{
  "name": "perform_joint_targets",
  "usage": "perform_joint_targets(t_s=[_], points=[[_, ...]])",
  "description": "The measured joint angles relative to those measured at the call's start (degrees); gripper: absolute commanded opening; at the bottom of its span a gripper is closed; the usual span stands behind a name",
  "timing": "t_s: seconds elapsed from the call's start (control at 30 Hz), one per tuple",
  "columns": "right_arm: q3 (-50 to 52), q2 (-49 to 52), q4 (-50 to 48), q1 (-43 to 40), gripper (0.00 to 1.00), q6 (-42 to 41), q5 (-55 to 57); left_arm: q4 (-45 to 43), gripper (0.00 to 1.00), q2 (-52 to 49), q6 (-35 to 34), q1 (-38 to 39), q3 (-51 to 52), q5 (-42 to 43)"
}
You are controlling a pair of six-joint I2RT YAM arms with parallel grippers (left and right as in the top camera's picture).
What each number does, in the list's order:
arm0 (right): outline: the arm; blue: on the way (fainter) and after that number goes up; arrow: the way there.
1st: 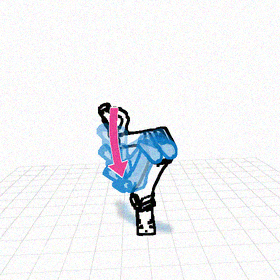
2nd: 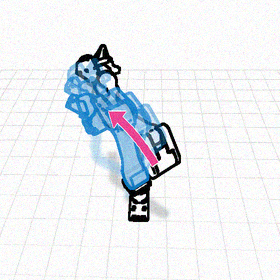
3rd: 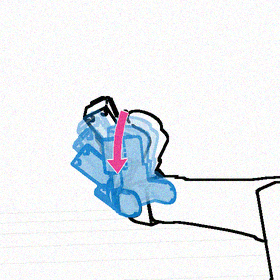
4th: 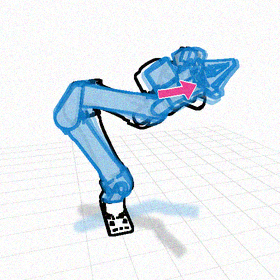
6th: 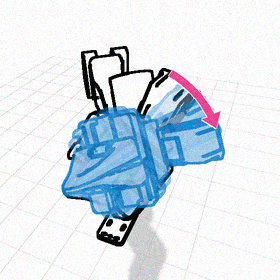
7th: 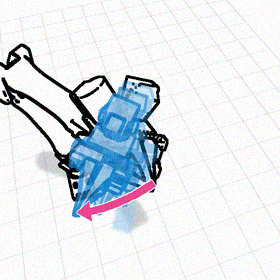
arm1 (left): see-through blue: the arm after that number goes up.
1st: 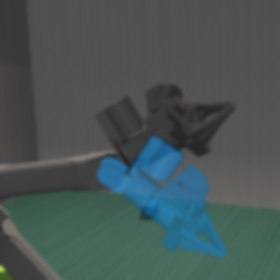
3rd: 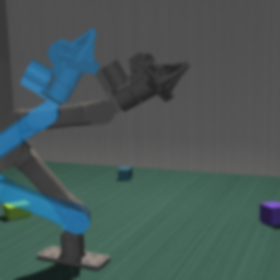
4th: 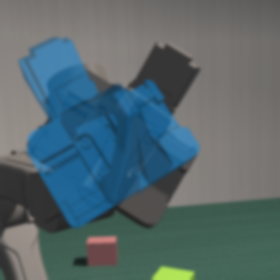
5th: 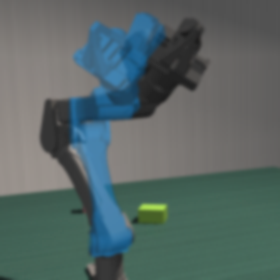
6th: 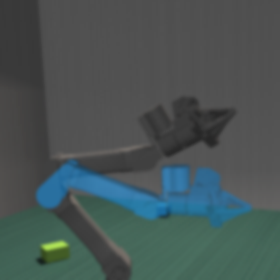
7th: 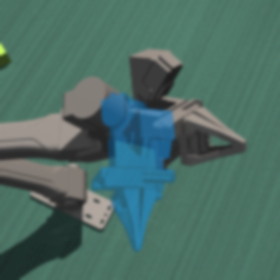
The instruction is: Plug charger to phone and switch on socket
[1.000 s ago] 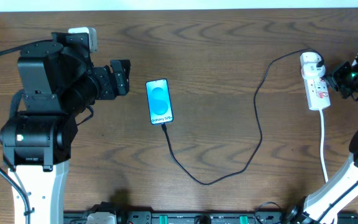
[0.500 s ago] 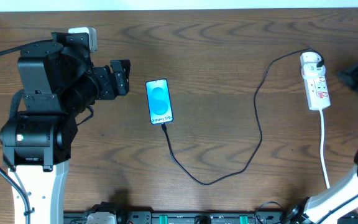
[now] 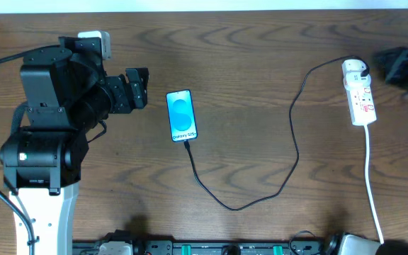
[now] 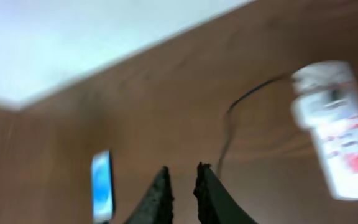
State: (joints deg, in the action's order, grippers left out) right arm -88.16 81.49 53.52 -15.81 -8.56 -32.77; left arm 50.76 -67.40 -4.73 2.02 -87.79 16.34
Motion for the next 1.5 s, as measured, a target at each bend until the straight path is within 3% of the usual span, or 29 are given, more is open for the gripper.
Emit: perform_joint_targets(t_s=[0.1, 0.2, 0.23, 0.3, 0.57, 0.9, 1.17, 1.5], points=[[0.0, -1.1, 4.7, 8.6, 0.31, 1.9, 2.8, 0.0, 0.89, 0.0, 0.0, 0.0, 0.0, 0.0], [0.0, -1.2, 7.6, 16.0, 0.52, 2.8, 5.6, 0.0, 0.89, 0.0, 0.0, 0.0, 0.0, 0.0], [0.0, -1.2, 8.1, 18.6, 0.63, 3.2, 6.8, 0.0, 0.89, 0.0, 0.0, 0.0, 0.0, 0.0], [0.0, -1.2, 8.4, 22.3, 0.99, 3.2, 8.2, 0.0, 0.89, 0.0, 0.0, 0.0, 0.0, 0.0], [0.0, -1.2, 8.5, 30.4, 0.99, 3.7, 10.8, 0.0, 0.89, 0.0, 0.0, 0.0, 0.0, 0.0], [0.0, -1.2, 9.5, 31.1, 0.99, 3.7, 12.2, 0.0, 0.89, 0.0, 0.0, 0.0, 0.0, 0.0], [0.0, -1.2, 9.2, 31.1, 0.99, 3.7, 20.1, 0.0, 0.89, 0.0, 0.0, 0.0, 0.0, 0.0], [4.9, -3.9, -4.5, 29.7, 0.99, 6.0, 30.8, 0.0, 0.89, 0.0, 0.0, 0.0, 0.0, 0.0]])
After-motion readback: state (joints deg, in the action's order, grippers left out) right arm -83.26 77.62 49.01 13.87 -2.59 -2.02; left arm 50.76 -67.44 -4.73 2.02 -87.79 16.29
